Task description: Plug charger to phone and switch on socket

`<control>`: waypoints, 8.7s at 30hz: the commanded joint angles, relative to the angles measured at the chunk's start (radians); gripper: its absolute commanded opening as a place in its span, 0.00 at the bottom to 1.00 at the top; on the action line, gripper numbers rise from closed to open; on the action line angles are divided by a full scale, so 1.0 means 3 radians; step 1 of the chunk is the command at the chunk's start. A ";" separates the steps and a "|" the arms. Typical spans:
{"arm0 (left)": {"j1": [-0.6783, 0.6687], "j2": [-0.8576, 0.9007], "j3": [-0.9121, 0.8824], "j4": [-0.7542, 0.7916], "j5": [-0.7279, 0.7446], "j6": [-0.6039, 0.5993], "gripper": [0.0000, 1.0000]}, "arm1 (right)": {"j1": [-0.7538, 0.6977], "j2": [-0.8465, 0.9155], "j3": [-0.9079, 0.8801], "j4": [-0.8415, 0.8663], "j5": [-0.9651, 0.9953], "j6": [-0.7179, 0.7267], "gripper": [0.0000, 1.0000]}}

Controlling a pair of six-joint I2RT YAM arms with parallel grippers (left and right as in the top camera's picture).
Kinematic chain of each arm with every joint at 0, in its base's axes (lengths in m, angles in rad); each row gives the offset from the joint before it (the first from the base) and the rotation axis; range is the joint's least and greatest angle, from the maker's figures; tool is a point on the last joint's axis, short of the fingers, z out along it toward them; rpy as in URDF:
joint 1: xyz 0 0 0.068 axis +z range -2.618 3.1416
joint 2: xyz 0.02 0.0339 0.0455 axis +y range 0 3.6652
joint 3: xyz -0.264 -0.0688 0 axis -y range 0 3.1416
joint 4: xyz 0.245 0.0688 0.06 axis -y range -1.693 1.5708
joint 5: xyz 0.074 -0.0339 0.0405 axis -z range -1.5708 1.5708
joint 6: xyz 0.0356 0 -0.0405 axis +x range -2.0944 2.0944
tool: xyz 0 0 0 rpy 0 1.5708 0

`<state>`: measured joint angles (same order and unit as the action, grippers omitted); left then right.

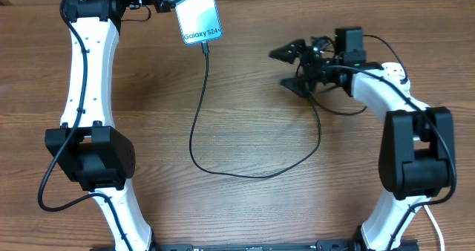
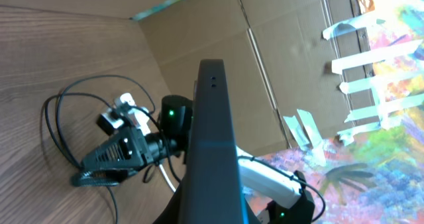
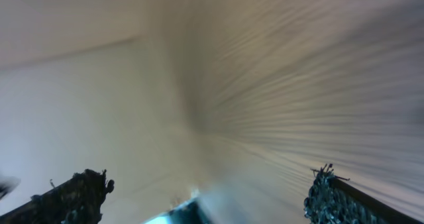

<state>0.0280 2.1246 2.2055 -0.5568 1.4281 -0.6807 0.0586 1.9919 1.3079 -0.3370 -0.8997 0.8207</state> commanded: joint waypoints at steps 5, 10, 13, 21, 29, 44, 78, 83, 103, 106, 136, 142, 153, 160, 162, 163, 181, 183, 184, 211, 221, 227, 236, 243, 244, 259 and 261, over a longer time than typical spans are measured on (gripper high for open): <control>-0.0080 -0.0080 0.0050 -0.0282 -0.0127 0.0248 0.04 | -0.0273 -0.0647 0.0032 -0.0612 0.0936 -0.0847 1.00; -0.0220 -0.0080 0.0050 -0.0928 -0.0514 0.0760 0.04 | -0.0375 -0.0861 0.0032 -0.0729 0.1049 -0.0846 0.99; -0.0310 -0.0079 0.0050 -0.1315 -0.0866 0.1012 0.04 | -0.0409 -0.0980 0.0032 -0.0731 0.1049 -0.0846 0.99; -0.0604 -0.0064 -0.0069 -0.1795 -0.1642 0.1287 0.04 | -0.0425 -0.1223 0.0032 -0.0730 0.1052 -0.0847 1.00; -0.0760 -0.0062 -0.0448 -0.1750 -0.2021 0.1197 0.04 | -0.0425 -0.1236 0.0032 -0.0791 0.1052 -0.0846 1.00; -0.0893 -0.0062 -0.1476 -0.0998 -0.2027 0.0994 0.04 | -0.0423 -0.1236 0.0032 -0.0804 0.1052 -0.0874 1.00; -0.1183 -0.0062 -0.2108 -0.0322 -0.2445 0.0609 0.06 | -0.0423 -0.1235 0.0031 -0.0866 0.1063 -0.0984 1.00; -0.1240 -0.0061 -0.2110 -0.0324 -0.2547 0.0607 0.07 | -0.0423 -0.1235 0.0029 -0.0868 0.1076 -0.0984 1.00; -0.1294 0.0239 -0.2111 -0.0164 -0.2417 0.0469 0.04 | -0.0423 -0.1235 0.0029 -0.0870 0.1102 -0.0984 1.00; -0.1294 0.0239 -0.2111 -0.0161 -0.2434 0.0470 0.04 | -0.0423 -0.1235 0.0029 -0.0868 0.1102 -0.0985 1.00; -0.1305 0.0481 -0.2111 -0.0221 -0.2665 0.0303 0.04 | -0.0423 -0.1235 0.0029 -0.0868 0.1129 -0.0984 1.00; -0.1305 0.0481 -0.2111 -0.0226 -0.2665 0.0314 0.07 | -0.0423 -0.1235 0.0029 -0.0867 0.1139 -0.0984 1.00; -0.1305 0.0481 -0.2111 -0.0259 -0.2665 0.0326 0.14 | -0.0423 -0.1235 0.0029 -0.0867 0.1138 -0.0984 1.00; -0.1300 0.0481 -0.2111 -0.0304 -0.2667 0.0336 0.16 | -0.0423 -0.1235 0.0029 -0.0868 0.1138 -0.0984 1.00; -0.1297 0.0481 -0.2111 -0.0324 -0.2668 0.0337 0.16 | -0.0423 -0.1235 0.0029 -0.0868 0.1138 -0.0984 1.00; -0.1294 0.0481 -0.2111 -0.0326 -0.2667 0.0337 0.15 | -0.0423 -0.1235 0.0029 -0.0868 0.1138 -0.0984 1.00; -0.1294 0.0481 -0.2111 -0.0338 -0.2665 0.0337 0.16 | -0.0423 -0.1235 0.0029 -0.0867 0.1138 -0.0984 1.00; -0.1294 0.0481 -0.2111 -0.0338 -0.2665 0.0337 0.18 | -0.0423 -0.1235 0.0029 -0.0868 0.1138 -0.0984 1.00; -0.1294 0.0481 -0.2111 -0.0338 -0.2665 0.0337 0.19 | -0.0423 -0.1235 0.0029 -0.0868 0.1138 -0.0984 1.00; -0.1294 0.0481 -0.2111 -0.0375 -0.2667 0.0337 0.26 | -0.0423 -0.1235 0.0029 -0.0868 0.1138 -0.0984 1.00; -0.1294 0.0481 -0.2111 -0.0390 -0.2667 0.0337 0.34 | -0.0423 -0.1235 0.0029 -0.0868 0.1138 -0.0984 1.00; -0.1294 0.0481 -0.2111 -0.0402 -0.2667 0.0337 0.39 | -0.0423 -0.1235 0.0029 -0.0868 0.1138 -0.0984 1.00; -0.1294 0.0481 -0.2111 -0.0418 -0.2668 0.0337 0.42 | -0.0423 -0.1235 0.0029 -0.0880 0.1138 -0.0984 1.00; -0.1294 0.0481 -0.2111 -0.0423 -0.2668 0.0336 0.49 | -0.0423 -0.1235 0.0029 -0.0880 0.1138 -0.0984 1.00; -0.1294 0.0481 -0.2111 -0.0425 -0.2667 0.0336 0.49 | -0.0423 -0.1235 0.0029 -0.0880 0.1138 -0.0984 1.00; -0.1294 0.0481 -0.2111 -0.0477 -0.2681 0.0337 0.63 | -0.0423 -0.1235 0.0029 -0.0881 0.1138 -0.0984 1.00; -0.1294 0.0481 -0.2111 -0.0477 -0.2681 0.0337 0.64 | -0.0423 -0.1235 0.0029 -0.0881 0.1137 -0.0984 1.00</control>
<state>-0.3538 2.2444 1.5898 -0.6846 0.6960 -0.5777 -0.0647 1.6482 1.3071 -0.6033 -0.5686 0.5346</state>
